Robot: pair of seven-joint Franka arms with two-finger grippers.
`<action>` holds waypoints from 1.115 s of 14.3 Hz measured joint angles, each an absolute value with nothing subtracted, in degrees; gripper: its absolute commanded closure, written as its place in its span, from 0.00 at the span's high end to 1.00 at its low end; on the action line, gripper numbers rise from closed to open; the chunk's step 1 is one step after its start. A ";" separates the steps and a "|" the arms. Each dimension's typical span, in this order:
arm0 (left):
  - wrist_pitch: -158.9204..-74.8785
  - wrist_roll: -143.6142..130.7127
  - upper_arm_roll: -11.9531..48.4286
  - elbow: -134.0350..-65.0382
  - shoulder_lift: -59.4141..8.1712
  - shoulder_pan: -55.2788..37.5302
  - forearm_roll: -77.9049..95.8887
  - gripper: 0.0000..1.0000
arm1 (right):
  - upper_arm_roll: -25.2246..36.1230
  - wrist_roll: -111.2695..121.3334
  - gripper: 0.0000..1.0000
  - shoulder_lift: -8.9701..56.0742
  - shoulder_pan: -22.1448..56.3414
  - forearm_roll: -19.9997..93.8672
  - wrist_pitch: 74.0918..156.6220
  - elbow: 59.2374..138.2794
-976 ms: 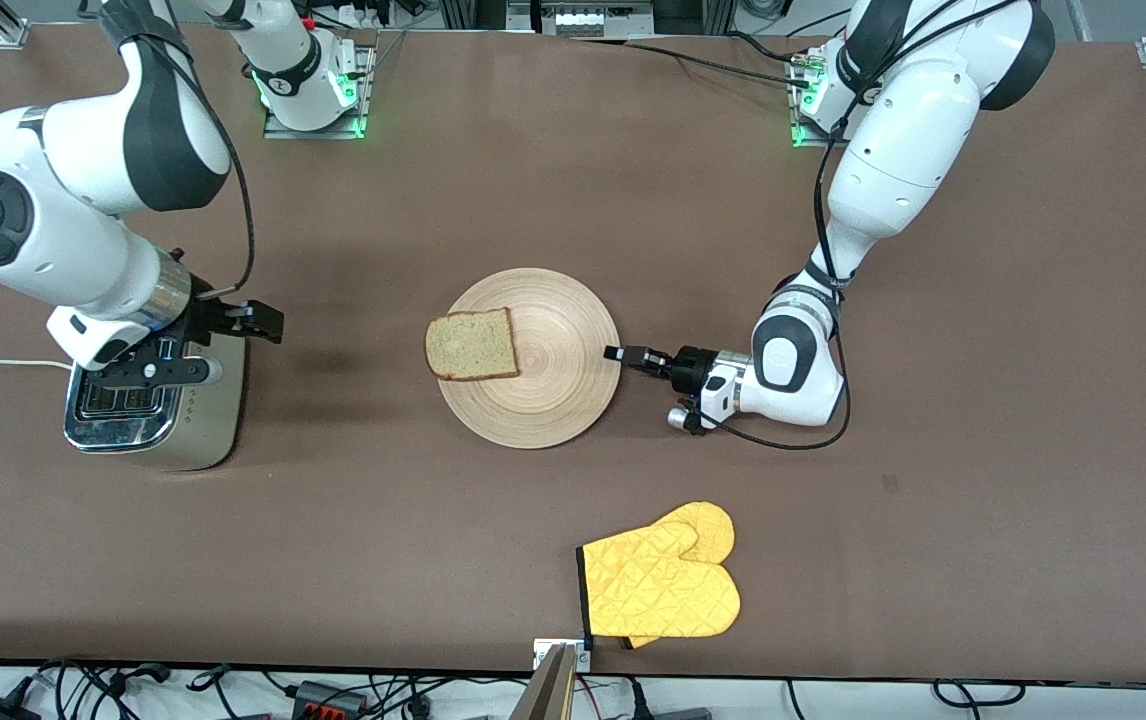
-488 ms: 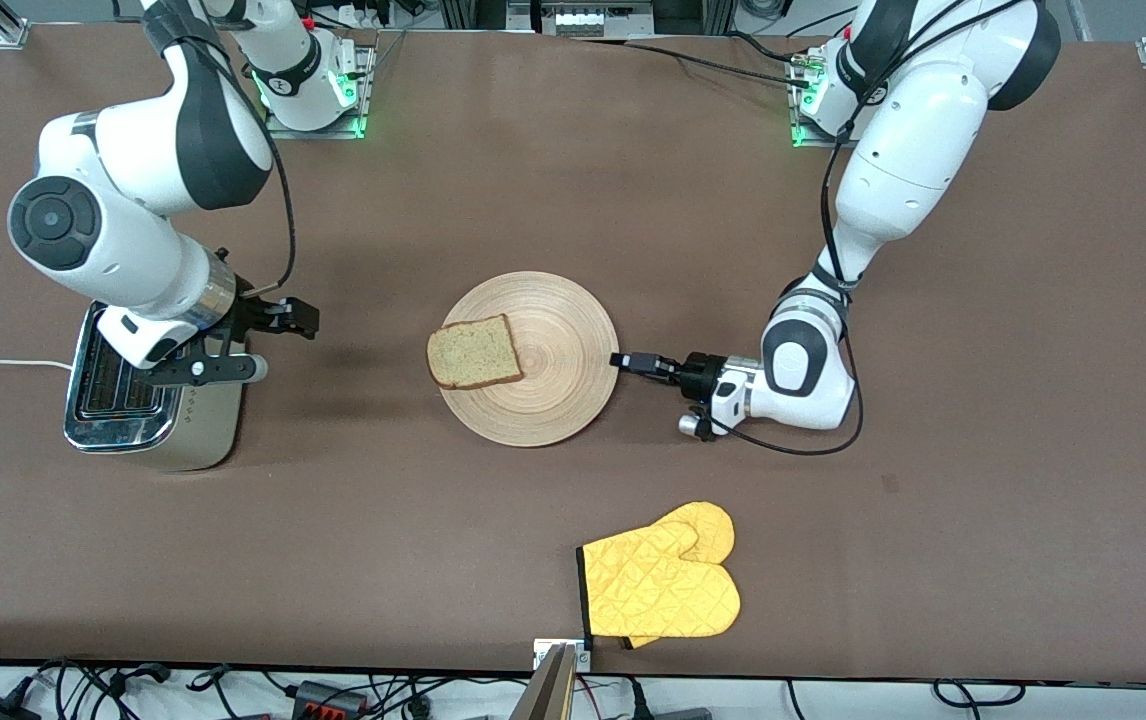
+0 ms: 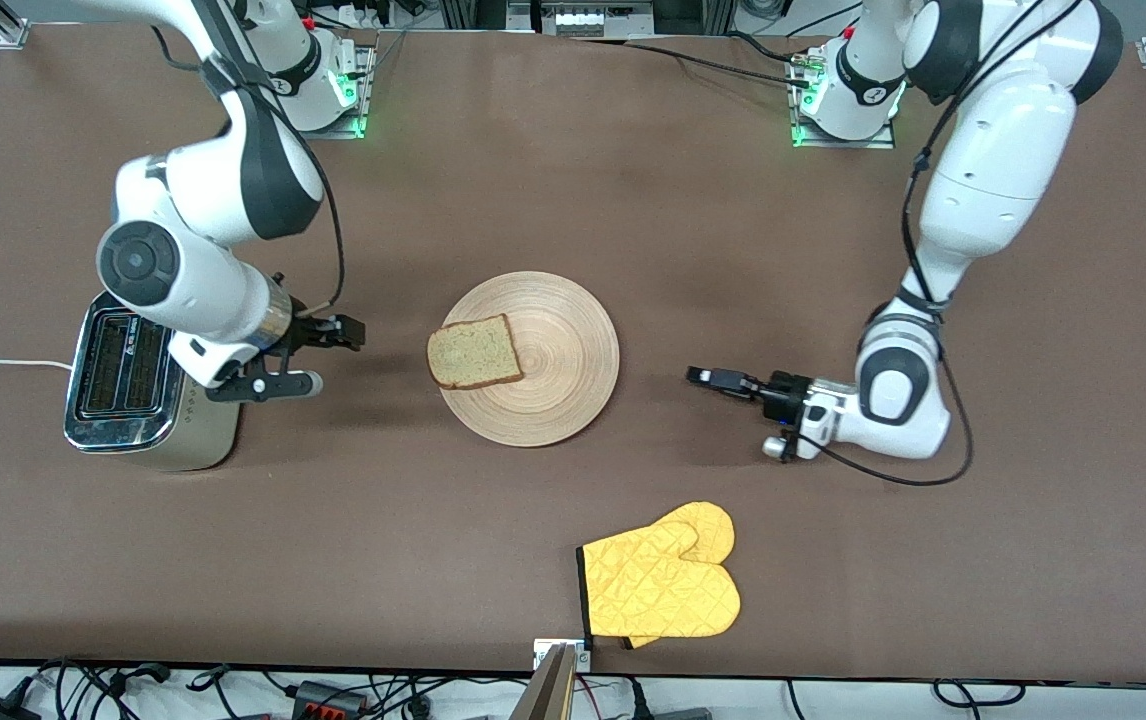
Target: Move plate and put bread in toaster
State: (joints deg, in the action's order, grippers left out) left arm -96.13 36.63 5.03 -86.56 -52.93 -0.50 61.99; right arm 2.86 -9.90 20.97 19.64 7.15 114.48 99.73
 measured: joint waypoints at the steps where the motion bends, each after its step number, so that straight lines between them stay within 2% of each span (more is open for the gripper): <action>1: -93.70 34.74 5.02 -84.44 -52.69 1.35 58.05 0.32 | 2.83 -10.94 1.00 22.42 20.54 7.68 116.22 99.72; 3: -86.93 30.60 5.00 -78.69 -51.99 4.97 48.96 0.31 | 2.77 -13.30 1.00 25.26 23.15 7.77 119.96 99.74; 6: -78.61 28.08 5.06 -68.93 -50.56 8.79 34.91 0.31 | 2.75 -14.14 0.80 29.18 25.27 7.84 124.13 99.72; 9: -75.78 27.17 5.41 -60.79 -48.21 8.75 22.51 0.34 | 2.74 -15.05 0.79 32.16 27.00 8.06 128.03 99.70; 13: -74.49 26.23 6.15 -57.28 -40.00 4.58 6.96 0.41 | 2.74 -15.65 0.75 33.90 28.51 8.08 129.29 99.64; 14: -73.36 25.88 6.15 -57.05 -37.19 3.60 4.24 0.47 | 2.73 -15.69 0.72 34.01 28.82 8.08 129.24 99.64; 15: -72.08 25.71 6.15 -57.02 -34.52 2.80 1.30 0.83 | 2.74 -15.74 0.68 34.10 29.01 8.08 129.12 99.66; 16: -70.92 25.72 6.17 -57.06 -32.38 2.03 -1.84 1.00 | 2.74 -15.74 0.60 34.18 29.06 8.08 129.04 99.67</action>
State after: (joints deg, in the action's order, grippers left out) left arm -70.92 25.72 6.17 -57.06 -32.38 2.03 -1.84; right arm 2.74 -15.74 34.18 29.06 8.08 129.04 99.67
